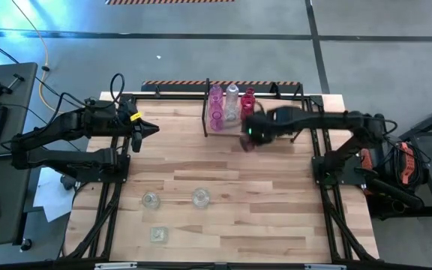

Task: Sort vases onto shelf
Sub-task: Align the red vase with the other red vase on the shelf

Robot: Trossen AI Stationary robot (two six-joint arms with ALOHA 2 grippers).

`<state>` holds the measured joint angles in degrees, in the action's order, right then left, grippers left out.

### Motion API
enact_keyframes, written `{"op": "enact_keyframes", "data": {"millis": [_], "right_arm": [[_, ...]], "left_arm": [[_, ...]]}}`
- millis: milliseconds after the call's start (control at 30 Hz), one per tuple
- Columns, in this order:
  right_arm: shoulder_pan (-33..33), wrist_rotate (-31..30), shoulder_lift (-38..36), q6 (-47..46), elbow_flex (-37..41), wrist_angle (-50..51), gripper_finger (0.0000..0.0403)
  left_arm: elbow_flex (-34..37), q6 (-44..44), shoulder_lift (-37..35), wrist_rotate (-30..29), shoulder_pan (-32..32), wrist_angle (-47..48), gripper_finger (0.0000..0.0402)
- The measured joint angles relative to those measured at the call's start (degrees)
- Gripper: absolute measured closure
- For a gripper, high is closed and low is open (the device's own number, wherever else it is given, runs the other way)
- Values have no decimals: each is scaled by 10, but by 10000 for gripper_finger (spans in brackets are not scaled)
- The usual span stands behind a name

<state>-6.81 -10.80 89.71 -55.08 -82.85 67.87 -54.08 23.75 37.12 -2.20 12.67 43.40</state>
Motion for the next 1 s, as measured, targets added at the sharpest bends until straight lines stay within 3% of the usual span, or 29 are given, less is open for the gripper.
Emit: {"op": "enact_keyframes", "data": {"millis": [200,500,833,1000], "right_arm": [[-68,-8,0,-40,-7,-43,398],[-113,57,1,-66,-7,-47,398],[-160,77,9,-109,-7,-6,398],[-162,94,24,-83,-7,-19,398]], "left_arm": [[0,1,0,0,0,0,367],[0,-3,0,0,0,0,367],[0,-14,0,-13,0,0,367],[0,-14,0,-15,0,1,367]]}}
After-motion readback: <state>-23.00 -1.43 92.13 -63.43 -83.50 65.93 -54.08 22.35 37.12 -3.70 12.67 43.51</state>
